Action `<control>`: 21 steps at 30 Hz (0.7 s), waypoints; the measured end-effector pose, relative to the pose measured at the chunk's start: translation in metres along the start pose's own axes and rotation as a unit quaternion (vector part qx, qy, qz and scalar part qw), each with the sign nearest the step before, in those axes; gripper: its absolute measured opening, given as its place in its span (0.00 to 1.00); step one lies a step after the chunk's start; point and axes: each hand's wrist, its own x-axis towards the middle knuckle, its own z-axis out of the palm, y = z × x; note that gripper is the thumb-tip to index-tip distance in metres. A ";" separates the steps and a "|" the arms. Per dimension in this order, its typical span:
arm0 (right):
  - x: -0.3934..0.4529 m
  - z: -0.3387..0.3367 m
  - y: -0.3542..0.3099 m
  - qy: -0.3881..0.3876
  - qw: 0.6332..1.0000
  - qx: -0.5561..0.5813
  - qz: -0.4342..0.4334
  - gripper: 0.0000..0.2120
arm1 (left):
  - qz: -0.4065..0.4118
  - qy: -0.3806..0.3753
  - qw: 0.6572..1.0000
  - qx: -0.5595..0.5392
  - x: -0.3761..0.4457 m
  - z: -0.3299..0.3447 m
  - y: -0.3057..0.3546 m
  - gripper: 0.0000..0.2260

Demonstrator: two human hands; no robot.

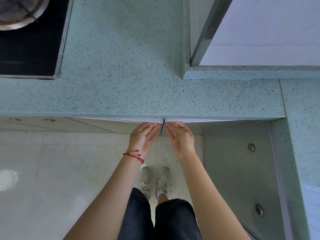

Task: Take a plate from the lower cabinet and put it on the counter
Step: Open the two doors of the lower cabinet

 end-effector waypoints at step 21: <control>-0.067 -0.070 0.028 0.099 0.988 -0.118 -0.025 0.10 | 0.055 0.118 0.985 0.113 -0.058 -0.047 -0.043 0.06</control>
